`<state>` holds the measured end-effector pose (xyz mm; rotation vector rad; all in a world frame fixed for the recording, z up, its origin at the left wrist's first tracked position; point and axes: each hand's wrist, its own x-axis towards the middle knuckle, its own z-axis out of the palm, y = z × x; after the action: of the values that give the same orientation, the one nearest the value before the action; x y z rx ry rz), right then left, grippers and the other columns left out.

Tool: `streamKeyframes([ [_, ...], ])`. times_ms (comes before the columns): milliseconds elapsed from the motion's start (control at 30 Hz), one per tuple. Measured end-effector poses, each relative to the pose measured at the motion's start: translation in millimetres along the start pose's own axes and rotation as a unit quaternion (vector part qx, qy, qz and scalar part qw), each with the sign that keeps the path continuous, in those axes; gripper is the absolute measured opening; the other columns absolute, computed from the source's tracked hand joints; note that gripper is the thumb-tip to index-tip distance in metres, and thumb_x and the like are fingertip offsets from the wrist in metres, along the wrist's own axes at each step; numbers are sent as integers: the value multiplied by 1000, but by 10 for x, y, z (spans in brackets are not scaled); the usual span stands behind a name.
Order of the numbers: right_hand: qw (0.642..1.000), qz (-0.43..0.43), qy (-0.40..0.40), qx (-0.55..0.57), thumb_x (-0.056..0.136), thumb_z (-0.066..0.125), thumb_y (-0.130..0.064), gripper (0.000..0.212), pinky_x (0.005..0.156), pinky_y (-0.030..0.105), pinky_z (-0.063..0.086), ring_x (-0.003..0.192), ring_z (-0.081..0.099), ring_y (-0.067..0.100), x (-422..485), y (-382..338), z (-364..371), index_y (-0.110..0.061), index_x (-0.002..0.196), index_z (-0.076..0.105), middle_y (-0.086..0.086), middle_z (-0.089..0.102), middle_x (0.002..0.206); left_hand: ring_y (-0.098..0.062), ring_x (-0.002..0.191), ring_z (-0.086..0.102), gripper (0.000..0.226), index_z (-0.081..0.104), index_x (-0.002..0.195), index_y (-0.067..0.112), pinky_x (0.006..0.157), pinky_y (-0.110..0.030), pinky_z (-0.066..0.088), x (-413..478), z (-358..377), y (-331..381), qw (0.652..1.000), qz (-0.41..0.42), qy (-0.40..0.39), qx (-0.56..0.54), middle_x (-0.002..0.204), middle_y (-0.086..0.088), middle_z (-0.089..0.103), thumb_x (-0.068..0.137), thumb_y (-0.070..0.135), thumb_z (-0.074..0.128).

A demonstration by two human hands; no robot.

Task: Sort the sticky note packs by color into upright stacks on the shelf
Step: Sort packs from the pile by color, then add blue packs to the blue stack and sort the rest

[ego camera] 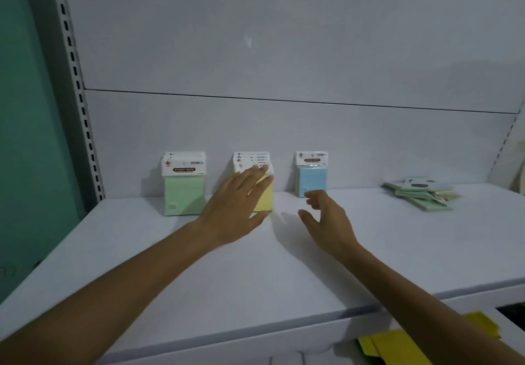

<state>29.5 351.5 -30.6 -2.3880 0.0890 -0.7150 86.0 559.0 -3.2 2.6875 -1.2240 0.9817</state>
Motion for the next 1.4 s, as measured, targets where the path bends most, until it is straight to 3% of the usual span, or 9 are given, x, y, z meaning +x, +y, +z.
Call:
streamKeyframes([
  [400,998,50,28,-39,89,59,-31,30,86,24,43,107,56,13,112,1815,-1491,-21,117,55,-2,62,117,-16,143,17,66,14,148,24,114,-37,25,1484,747,2221,979,-24,-97,-179,158,3,15,93,46,43],
  [567,993,79,-11,-82,89,57,-32,27,92,32,45,109,56,18,251,2624,-2101,-18,113,60,1,63,119,-17,142,19,66,19,147,20,111,-36,26,2057,1112,2892,966,-49,-142,-212,157,1,17,92,47,44],
  [833,989,120,-43,-76,90,54,-30,34,90,33,43,113,53,19,628,3263,-2469,-18,122,53,2,59,122,-17,140,24,59,31,142,24,110,-32,27,2599,1495,3105,938,-150,-141,-279,154,2,24,90,45,50],
  [967,989,130,8,-75,84,55,-25,45,85,34,38,116,46,24,898,3372,-2459,-19,127,45,4,52,124,-15,138,28,55,35,139,23,109,-30,28,2677,1585,3122,939,-154,-131,-278,150,4,30,90,43,52],
  [1067,987,128,-13,-98,82,59,-24,51,93,37,35,120,42,29,1117,3417,-2432,-19,130,44,10,47,129,-14,136,28,57,36,140,22,111,-28,27,2666,1609,3092,938,-160,-121,-283,148,4,32,89,42,54],
  [1167,986,153,-21,-65,81,62,-30,34,87,34,40,110,50,27,1234,3461,-2341,-24,114,57,7,52,122,-14,132,30,55,42,137,24,108,-27,28,2680,1612,3082,948,-153,-104,-260,142,6,38,88,45,54],
  [1233,987,162,14,-12,78,64,-25,8,71,28,40,88,53,19,1248,3497,-2303,-30,83,61,3,57,107,-13,129,32,53,46,135,26,106,-26,30,2691,1625,3079,952,-150,-96,-248,138,6,40,87,48,54],
  [1267,987,158,35,1,77,65,-23,12,66,27,37,82,52,17,1254,3513,-2292,-31,71,58,1,58,101,-13,127,33,52,48,133,26,105,-26,31,2689,1634,3079,954,-150,-91,-241,136,6,41,87,49,53],
  [1400,994,77,79,-12,82,63,-18,11,75,35,41,88,55,24,1299,3538,-2291,-19,71,60,0,56,90,-12,123,38,47,52,126,23,101,-29,36,2703,1631,3085,960,-145,-70,-228,131,7,46,87,50,53],
])
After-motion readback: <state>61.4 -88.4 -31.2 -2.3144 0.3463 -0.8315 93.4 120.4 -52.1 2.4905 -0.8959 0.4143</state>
